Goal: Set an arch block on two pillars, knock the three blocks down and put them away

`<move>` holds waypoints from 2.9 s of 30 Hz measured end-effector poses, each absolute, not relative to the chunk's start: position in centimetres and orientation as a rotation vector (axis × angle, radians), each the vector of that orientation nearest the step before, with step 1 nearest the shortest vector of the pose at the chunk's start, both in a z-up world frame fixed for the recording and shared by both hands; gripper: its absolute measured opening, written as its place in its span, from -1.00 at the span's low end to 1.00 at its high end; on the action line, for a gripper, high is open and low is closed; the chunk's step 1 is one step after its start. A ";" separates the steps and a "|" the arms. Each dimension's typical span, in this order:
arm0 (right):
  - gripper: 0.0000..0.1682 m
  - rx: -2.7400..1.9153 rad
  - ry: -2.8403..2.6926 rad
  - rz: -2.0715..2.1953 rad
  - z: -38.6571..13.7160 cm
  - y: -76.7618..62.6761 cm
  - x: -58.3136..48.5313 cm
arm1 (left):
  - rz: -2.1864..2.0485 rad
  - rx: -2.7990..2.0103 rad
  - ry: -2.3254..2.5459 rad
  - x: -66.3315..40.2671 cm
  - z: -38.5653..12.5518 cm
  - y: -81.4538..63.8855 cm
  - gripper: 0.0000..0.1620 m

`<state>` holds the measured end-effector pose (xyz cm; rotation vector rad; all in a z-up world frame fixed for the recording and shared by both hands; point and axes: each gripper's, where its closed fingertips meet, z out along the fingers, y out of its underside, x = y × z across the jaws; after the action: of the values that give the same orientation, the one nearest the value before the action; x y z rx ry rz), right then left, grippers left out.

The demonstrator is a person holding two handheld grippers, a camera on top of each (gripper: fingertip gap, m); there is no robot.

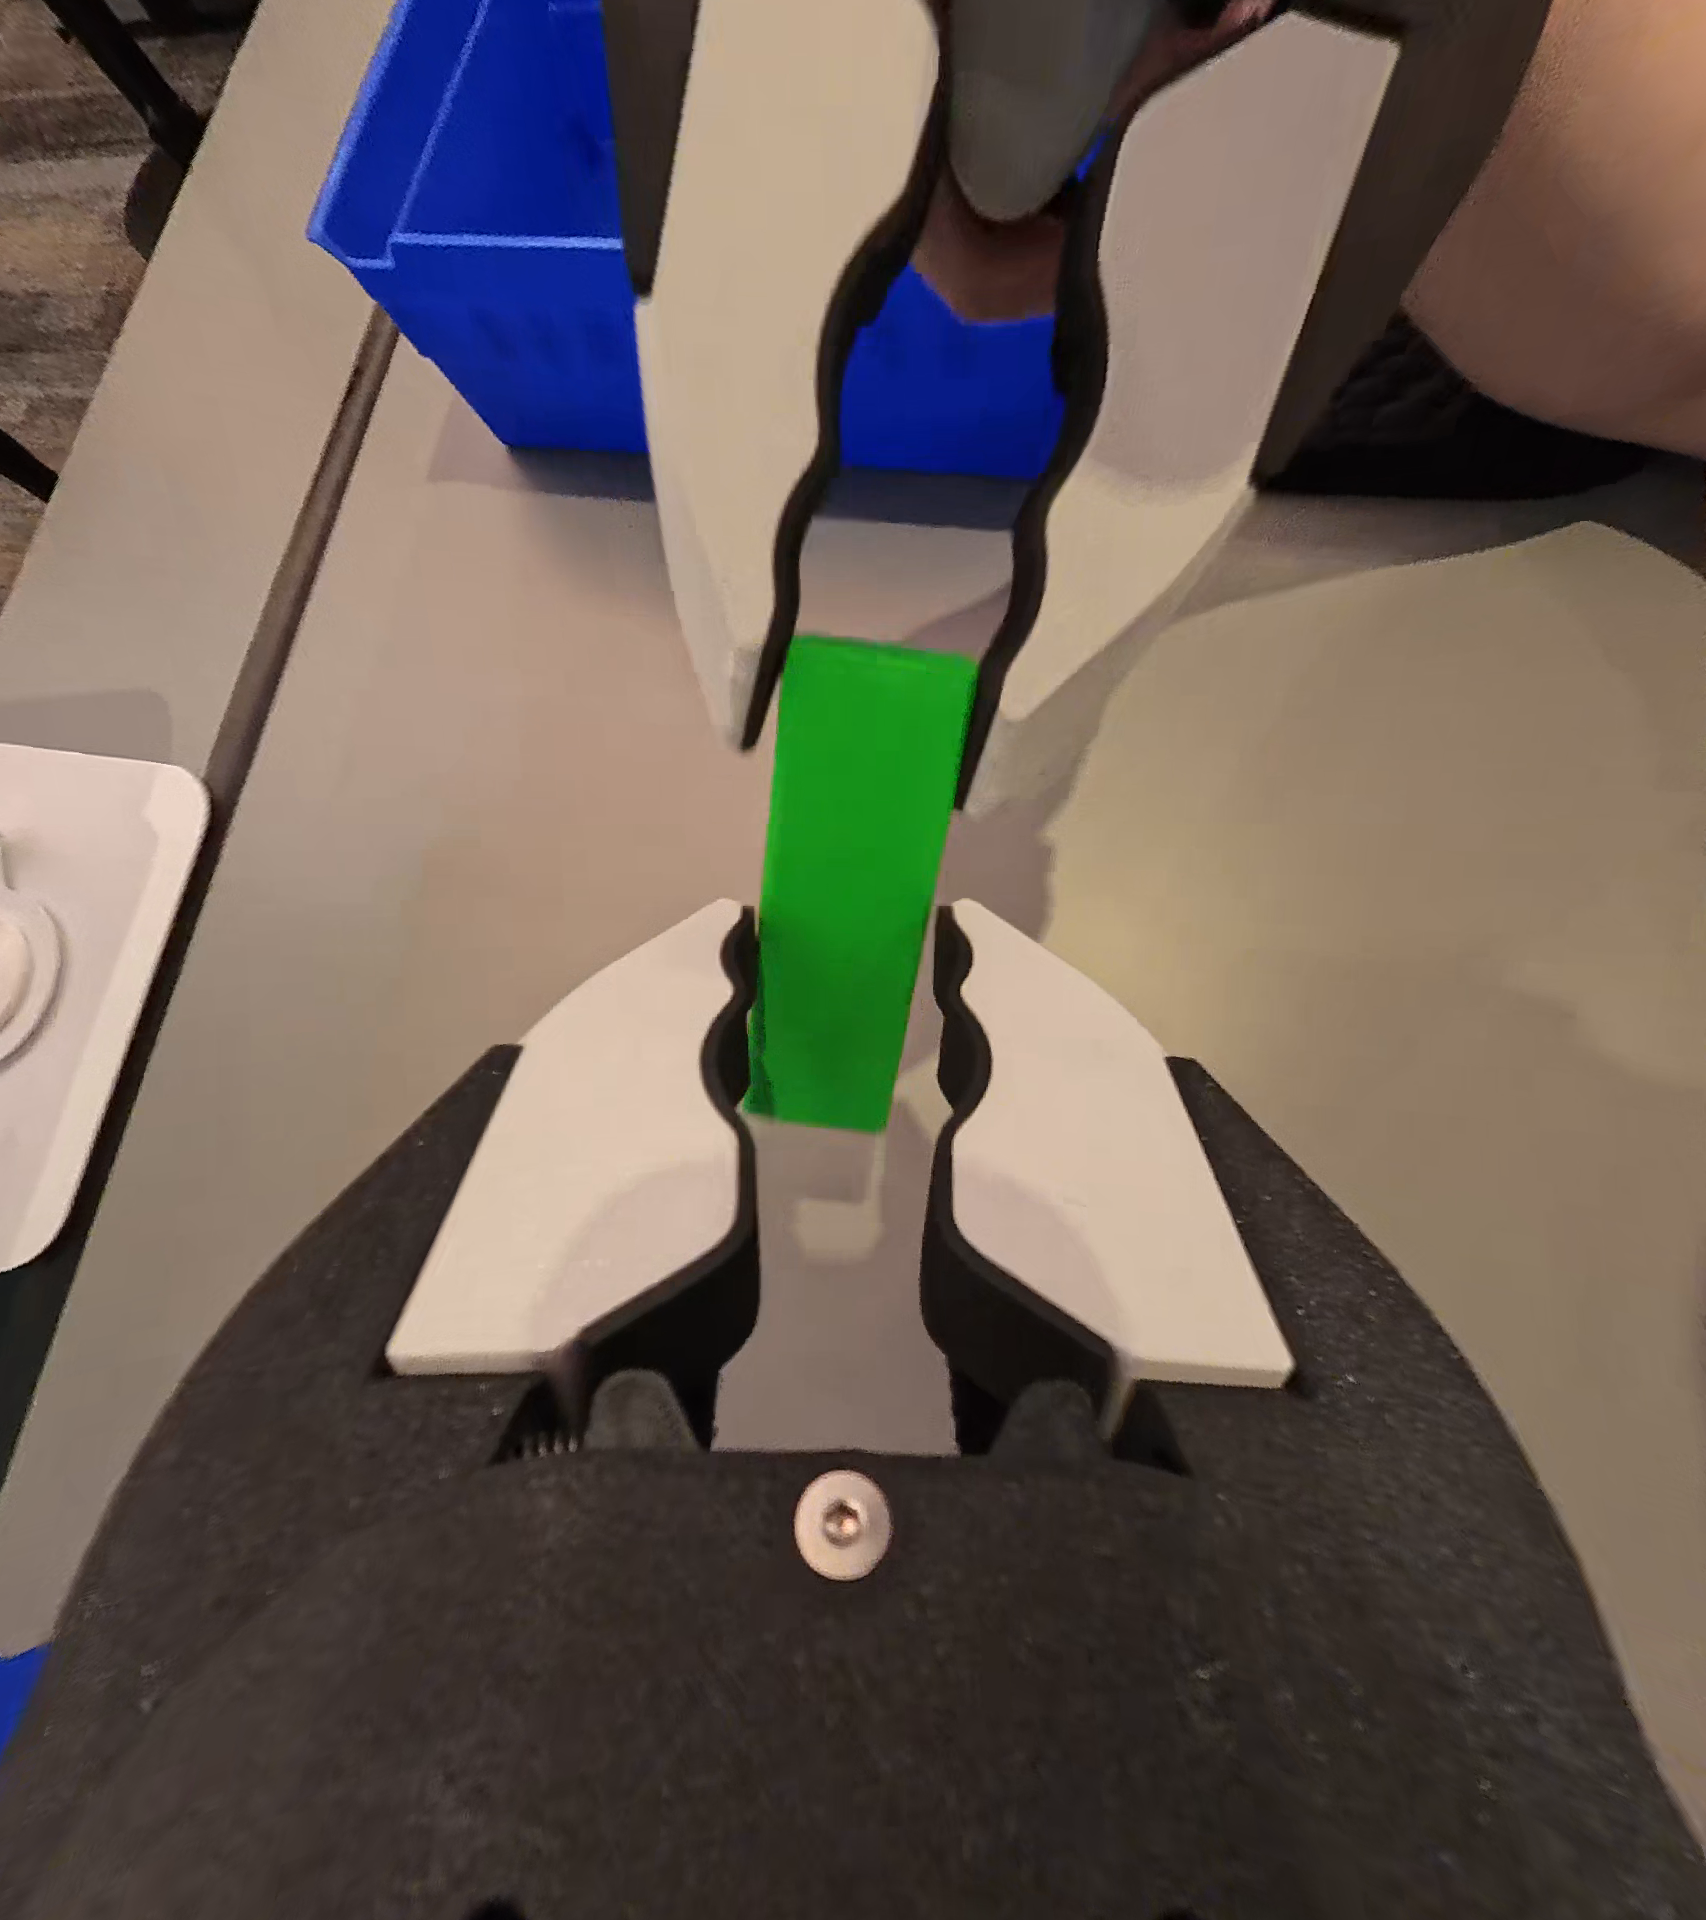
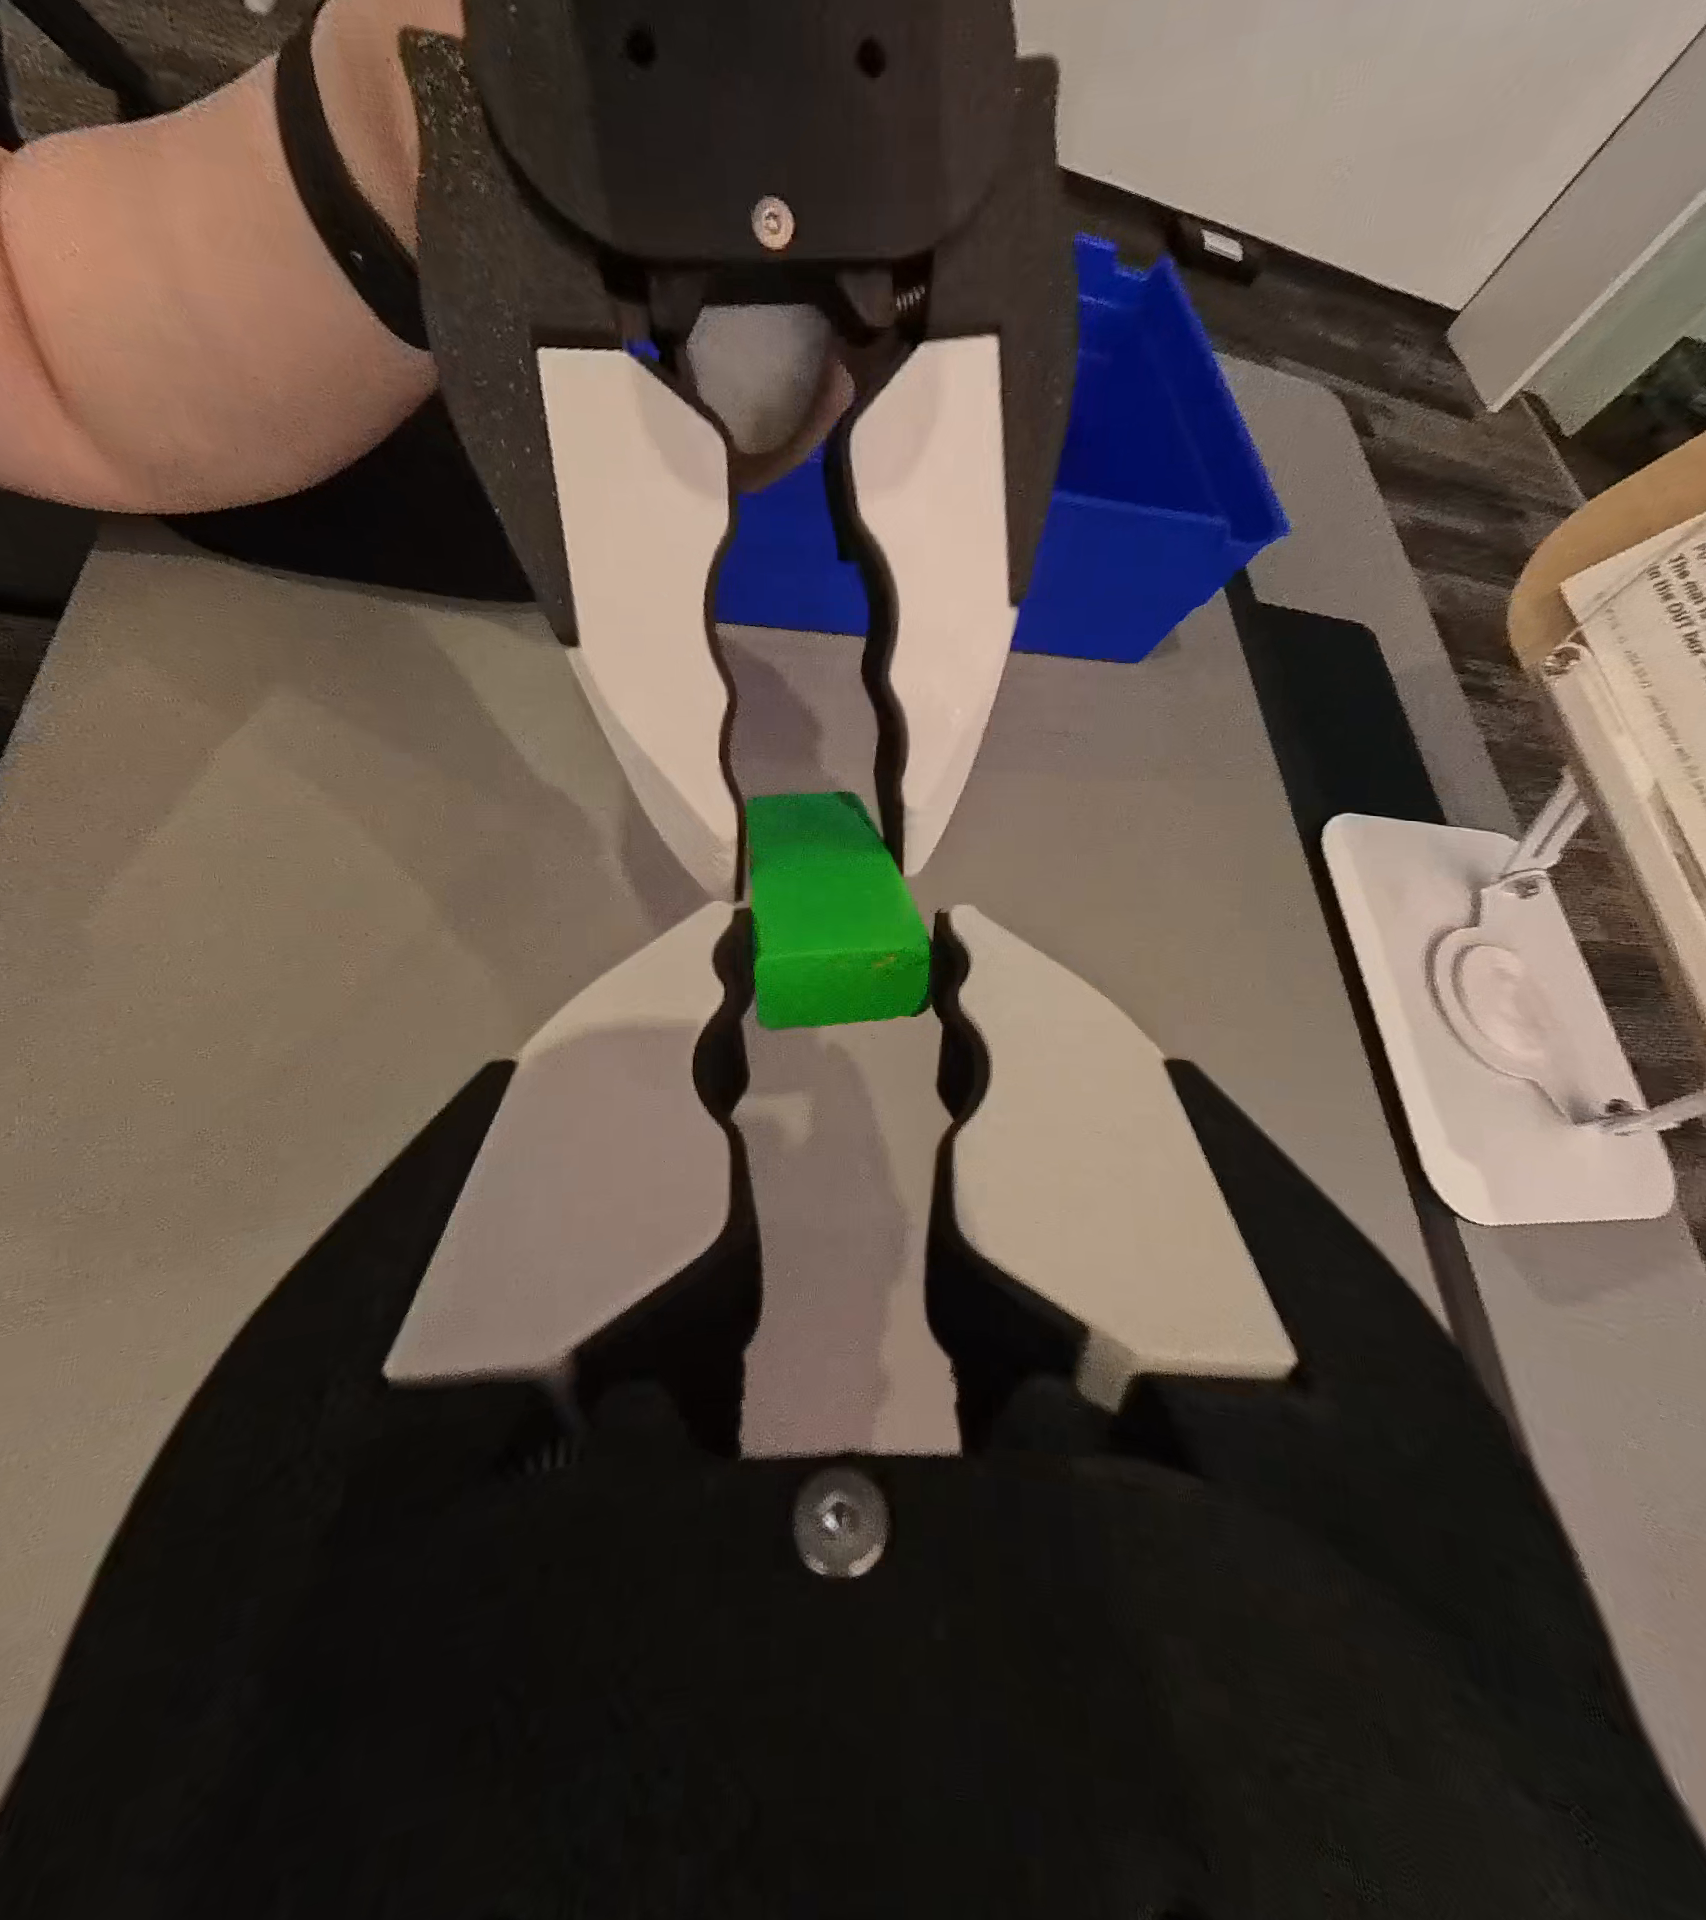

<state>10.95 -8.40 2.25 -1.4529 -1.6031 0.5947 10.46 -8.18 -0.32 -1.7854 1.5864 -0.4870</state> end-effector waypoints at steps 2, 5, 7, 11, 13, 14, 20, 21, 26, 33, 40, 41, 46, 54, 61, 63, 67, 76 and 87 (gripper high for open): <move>-0.60 -1.458 -1.578 0.514 3.3 -7.8 12.4 | -0.396 -1.831 1.573 8.6 0.1 -7.6 -0.35; -0.60 -1.470 -1.385 0.348 6.9 -5.0 17.5 | -0.126 -1.929 1.426 1.9 1.7 -4.9 -0.30; -0.60 -1.539 -1.205 0.248 8.6 -2.3 22.7 | 0.010 -2.052 1.284 -3.9 1.9 -3.6 -0.27; -0.60 -1.895 -0.875 0.158 5.5 2.6 34.6 | 0.315 -2.400 1.014 -16.4 -1.2 -2.3 -0.38; -0.59 -2.104 -0.745 0.221 1.5 3.7 38.9 | 0.300 -2.553 0.902 -19.8 -3.6 -2.2 -0.39; -0.59 -2.200 -0.681 0.276 -0.5 3.8 40.5 | 0.260 -2.611 0.845 -20.7 -4.6 -1.9 -0.36; -0.39 -2.468 -0.455 0.450 -7.9 4.2 45.3 | 0.144 -2.469 0.845 -20.3 -7.5 4.1 -0.23; -0.36 -2.450 -0.444 0.448 -7.7 4.6 45.4 | 0.210 -2.446 0.898 -20.5 -8.2 4.8 -0.22; -0.36 -2.297 -0.478 0.517 -4.7 5.3 43.5 | 0.538 -2.403 1.122 -22.3 -10.9 6.8 -0.30; -0.36 -2.266 -0.539 0.556 -4.0 5.2 41.9 | 0.402 -2.532 1.196 -22.5 -14.6 6.9 -0.40; -0.37 -2.290 -0.540 0.560 -4.6 5.2 41.8 | 0.399 -2.550 1.119 -22.3 -14.0 7.5 -0.53; -0.37 -2.286 -0.547 0.554 -4.5 5.2 41.6 | 0.396 -2.540 1.078 -22.3 -13.2 7.5 -0.54; -0.37 -2.249 -0.556 0.529 -3.3 5.1 41.3 | 0.150 -2.277 0.898 -18.4 -4.7 7.5 -0.59; -0.37 -2.247 -0.606 0.494 -2.9 4.8 40.6 | -0.542 -1.867 1.048 2.4 3.3 1.4 -0.60; -0.37 -2.235 -0.625 0.502 -2.7 4.6 40.3 | -0.606 -2.025 1.159 9.9 -6.3 1.5 -0.60; -0.37 -2.229 -0.627 0.514 -2.6 4.6 40.2 | -0.624 -2.050 1.141 9.8 -7.5 1.9 -0.60; -0.37 -2.243 -0.646 0.507 -3.0 4.7 40.0 | -0.664 -2.103 1.108 9.4 -9.3 2.5 -0.60; -0.37 -2.265 -0.667 0.499 -3.6 4.7 39.8 | -0.486 -2.199 1.164 7.7 -12.5 3.2 -0.60; -0.37 -2.226 -0.655 0.505 -2.6 4.6 40.3 | -0.287 -2.073 1.411 2.6 -1.7 -2.9 -0.41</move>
<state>40.29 4.56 -2.64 -2.2258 -0.6549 0.5049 2.61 -2.94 -1.73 -2.0726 1.4106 -0.2873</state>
